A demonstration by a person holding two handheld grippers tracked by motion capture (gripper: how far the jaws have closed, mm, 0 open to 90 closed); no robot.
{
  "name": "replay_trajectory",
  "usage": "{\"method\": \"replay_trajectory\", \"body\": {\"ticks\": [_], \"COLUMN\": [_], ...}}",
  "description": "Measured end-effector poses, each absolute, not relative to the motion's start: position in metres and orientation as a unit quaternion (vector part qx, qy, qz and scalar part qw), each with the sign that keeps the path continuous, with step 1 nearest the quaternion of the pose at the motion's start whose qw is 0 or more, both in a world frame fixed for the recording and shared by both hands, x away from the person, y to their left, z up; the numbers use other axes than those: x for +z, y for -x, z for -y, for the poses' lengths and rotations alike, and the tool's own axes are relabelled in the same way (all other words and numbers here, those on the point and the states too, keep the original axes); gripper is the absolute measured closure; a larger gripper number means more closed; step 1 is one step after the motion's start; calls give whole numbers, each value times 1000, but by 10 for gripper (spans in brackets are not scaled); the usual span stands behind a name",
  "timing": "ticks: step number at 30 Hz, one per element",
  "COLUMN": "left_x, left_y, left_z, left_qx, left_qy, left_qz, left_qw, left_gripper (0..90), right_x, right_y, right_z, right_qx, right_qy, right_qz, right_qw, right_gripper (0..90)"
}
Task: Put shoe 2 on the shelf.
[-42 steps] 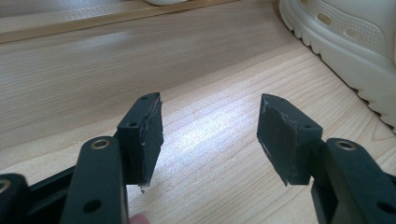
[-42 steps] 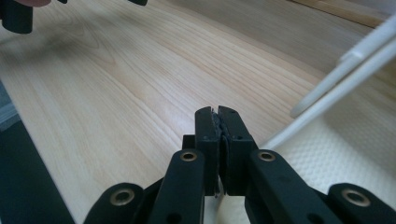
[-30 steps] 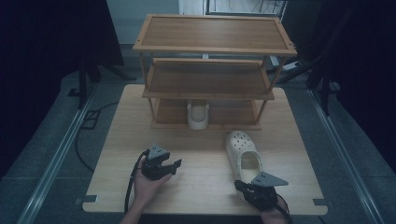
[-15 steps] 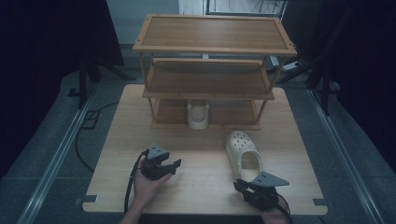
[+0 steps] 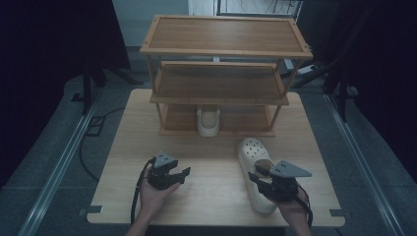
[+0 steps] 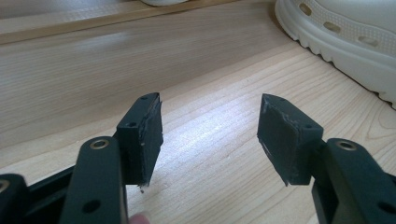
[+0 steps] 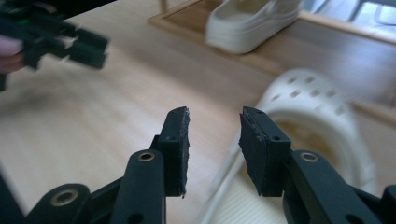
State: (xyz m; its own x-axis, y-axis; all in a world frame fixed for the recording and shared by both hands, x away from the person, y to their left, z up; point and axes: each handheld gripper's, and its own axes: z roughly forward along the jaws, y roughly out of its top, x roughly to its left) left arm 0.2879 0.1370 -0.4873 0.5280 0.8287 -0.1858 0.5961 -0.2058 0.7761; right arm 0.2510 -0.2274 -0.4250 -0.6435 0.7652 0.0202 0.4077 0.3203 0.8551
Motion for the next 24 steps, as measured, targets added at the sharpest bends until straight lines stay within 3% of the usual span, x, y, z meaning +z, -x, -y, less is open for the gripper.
{"method": "replay_trajectory", "body": {"ticks": [7, 24], "left_x": [-486, -487], "left_y": [-288, -288], "left_z": [-140, -136], "left_qx": [127, 125], "left_qy": [-760, -766], "left_qz": [-468, -461], "left_qw": [433, 430], "left_gripper": [406, 404], "right_x": [-422, -431], "right_y": [-269, -263], "right_z": [235, 275], "right_qx": [464, 442], "right_qy": [-401, -447], "right_qz": [-765, -745], "right_qw": [199, 223], "right_gripper": [614, 614]}}
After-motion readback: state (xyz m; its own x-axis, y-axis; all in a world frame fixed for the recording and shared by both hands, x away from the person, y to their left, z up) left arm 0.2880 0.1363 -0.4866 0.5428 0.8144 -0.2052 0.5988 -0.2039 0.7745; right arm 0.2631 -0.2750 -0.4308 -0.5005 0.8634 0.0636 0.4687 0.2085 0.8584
